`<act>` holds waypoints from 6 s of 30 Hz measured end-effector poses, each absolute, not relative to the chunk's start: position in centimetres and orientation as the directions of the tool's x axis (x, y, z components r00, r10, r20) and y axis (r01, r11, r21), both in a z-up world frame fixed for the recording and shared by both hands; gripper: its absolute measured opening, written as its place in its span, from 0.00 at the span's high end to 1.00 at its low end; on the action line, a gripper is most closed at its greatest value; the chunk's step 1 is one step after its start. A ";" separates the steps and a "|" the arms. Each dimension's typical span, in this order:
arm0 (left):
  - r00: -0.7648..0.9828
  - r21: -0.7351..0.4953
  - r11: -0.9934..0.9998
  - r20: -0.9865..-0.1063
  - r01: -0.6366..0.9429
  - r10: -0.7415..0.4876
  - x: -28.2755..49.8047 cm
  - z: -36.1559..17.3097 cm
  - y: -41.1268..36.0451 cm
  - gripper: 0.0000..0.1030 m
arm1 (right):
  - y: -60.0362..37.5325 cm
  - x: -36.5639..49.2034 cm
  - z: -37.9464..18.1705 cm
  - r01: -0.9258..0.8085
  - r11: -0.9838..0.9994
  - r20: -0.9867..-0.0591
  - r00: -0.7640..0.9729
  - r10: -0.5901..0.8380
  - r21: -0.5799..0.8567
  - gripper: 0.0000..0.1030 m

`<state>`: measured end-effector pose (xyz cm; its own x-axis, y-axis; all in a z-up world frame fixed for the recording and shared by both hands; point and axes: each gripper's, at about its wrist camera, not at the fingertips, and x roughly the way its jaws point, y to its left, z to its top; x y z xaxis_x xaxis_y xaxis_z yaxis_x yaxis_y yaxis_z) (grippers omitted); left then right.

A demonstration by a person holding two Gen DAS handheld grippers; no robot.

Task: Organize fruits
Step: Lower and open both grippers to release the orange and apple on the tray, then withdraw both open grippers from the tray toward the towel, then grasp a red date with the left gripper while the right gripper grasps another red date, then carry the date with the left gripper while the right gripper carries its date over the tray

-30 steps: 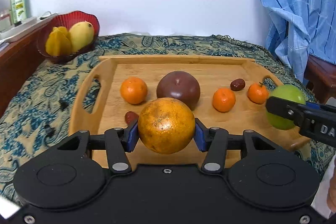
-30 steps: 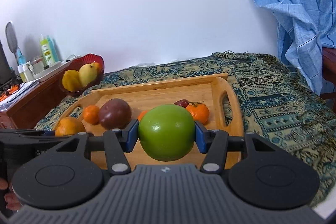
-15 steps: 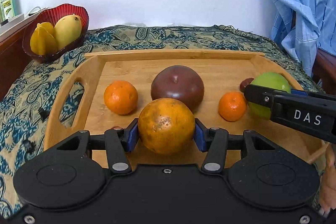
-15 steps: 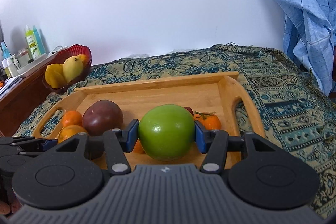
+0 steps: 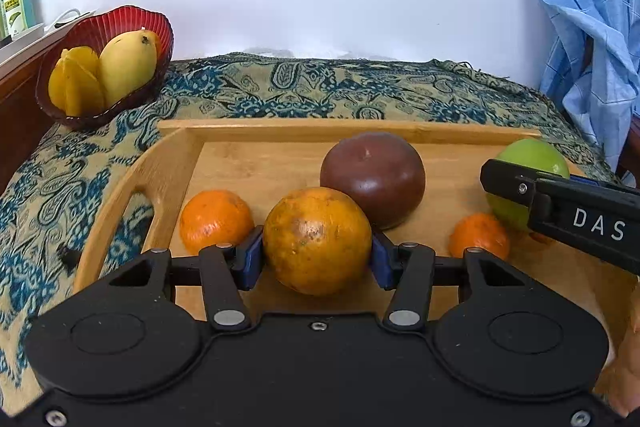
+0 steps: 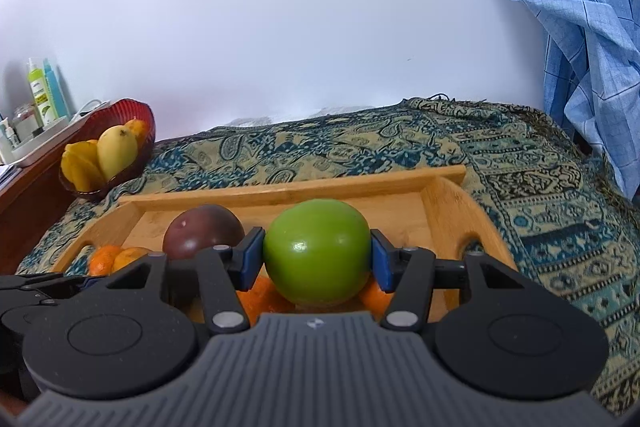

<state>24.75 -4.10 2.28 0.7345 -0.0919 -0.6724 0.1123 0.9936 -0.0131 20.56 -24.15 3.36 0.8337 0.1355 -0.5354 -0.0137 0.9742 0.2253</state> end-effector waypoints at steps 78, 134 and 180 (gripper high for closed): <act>0.765 -0.001 0.986 -0.631 0.169 -0.132 5.0 4.3 -1.8 0.04 | -24.1 3.1 3.9 -0.118 0.977 -0.477 0.858 0.190 0.177 0.22; 0.774 0.033 0.999 -0.633 0.020 0.006 1.8 0.3 6.0 0.71 | -18.3 -5.8 -1.3 -0.013 1.000 -0.485 0.875 -0.002 -0.026 0.69; 0.786 0.001 0.989 -0.607 0.146 -0.115 2.2 3.5 1.3 0.84 | -18.3 -3.5 0.9 -0.016 0.999 -0.407 0.913 0.034 0.048 0.72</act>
<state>2.19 1.25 3.55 0.7864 -0.1154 -0.6068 0.1460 0.9893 0.0011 -3.54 -18.26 0.94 0.9129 0.0343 -0.4069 -0.0160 0.9987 0.0483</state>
